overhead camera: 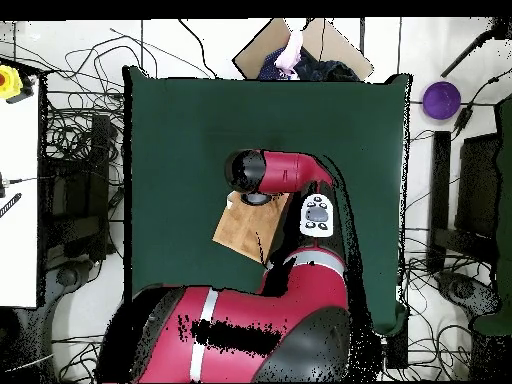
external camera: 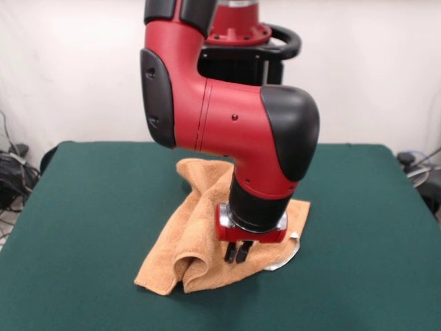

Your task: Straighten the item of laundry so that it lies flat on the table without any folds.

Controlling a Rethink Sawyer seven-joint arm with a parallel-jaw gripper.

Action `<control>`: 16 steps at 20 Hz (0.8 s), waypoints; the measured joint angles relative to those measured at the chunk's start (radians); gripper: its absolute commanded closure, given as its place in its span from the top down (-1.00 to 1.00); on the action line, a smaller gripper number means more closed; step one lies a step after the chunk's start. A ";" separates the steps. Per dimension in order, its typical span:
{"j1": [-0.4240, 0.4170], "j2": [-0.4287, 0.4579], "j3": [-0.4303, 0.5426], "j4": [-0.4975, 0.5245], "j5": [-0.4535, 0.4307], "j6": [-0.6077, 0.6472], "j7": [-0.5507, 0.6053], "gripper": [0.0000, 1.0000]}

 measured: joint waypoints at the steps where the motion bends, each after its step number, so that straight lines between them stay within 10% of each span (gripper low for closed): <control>1: 0.000 -0.001 0.000 0.000 0.000 0.000 0.000 1.00; 16: 0.000 -0.018 -0.001 0.001 0.000 0.000 0.000 1.00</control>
